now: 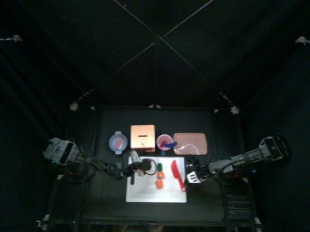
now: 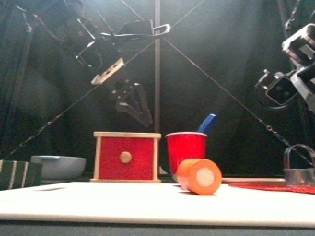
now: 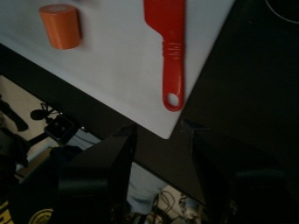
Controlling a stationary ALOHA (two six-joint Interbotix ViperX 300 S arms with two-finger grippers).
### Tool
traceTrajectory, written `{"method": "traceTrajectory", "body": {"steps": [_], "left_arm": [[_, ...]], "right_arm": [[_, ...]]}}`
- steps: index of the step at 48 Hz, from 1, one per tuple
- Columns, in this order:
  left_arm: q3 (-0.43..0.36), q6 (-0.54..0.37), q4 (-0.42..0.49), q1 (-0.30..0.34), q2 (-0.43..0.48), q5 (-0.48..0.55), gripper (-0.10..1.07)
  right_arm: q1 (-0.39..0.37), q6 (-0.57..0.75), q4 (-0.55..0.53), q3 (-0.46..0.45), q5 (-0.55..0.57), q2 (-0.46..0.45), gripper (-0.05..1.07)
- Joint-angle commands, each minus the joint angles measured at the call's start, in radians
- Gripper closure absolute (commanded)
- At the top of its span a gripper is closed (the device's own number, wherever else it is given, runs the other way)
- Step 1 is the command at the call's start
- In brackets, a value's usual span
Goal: Grab carrot top
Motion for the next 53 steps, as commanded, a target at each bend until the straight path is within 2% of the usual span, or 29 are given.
{"method": "traceTrajectory", "body": {"steps": [1,4,9,17,23,32,40,46,53], "left_arm": [[-0.020,0.000,-0.002,-0.003,-0.029,0.003,-0.05],[-0.028,-0.002,-0.031,-0.002,-0.038,-0.008,-0.05],[-0.037,0.000,-0.089,0.005,-0.066,-0.087,-0.05],[-0.046,-0.011,-0.101,0.005,-0.110,-0.181,-0.05],[-0.054,-0.014,-0.097,0.005,-0.155,-0.256,-0.04],[-0.038,-0.026,-0.095,0.015,-0.239,-0.434,-0.04],[0.009,-0.029,-0.097,0.046,-0.298,-0.551,-0.04],[0.064,-0.029,-0.097,0.075,-0.325,-0.603,-0.04],[0.092,-0.028,-0.097,0.089,-0.330,-0.634,-0.04]], "right_arm": [[0.003,-0.003,-0.100,-0.041,0.000,-0.028,0.22],[0.002,-0.005,-0.195,-0.057,0.005,-0.044,0.22],[0.000,0.005,-0.431,-0.086,0.006,-0.083,0.22],[-0.003,0.009,-0.736,-0.107,-0.002,-0.129,0.22],[-0.005,0.003,-0.905,-0.107,-0.006,-0.152,0.22],[-0.003,-0.003,-1.155,-0.100,-0.034,-0.163,0.22],[-0.014,0.005,-1.285,-0.104,-0.055,-0.163,0.22],[-0.017,-0.003,-1.315,-0.101,-0.055,-0.170,0.22],[-0.017,-0.003,-1.319,-0.095,-0.057,-0.175,0.22]]}}
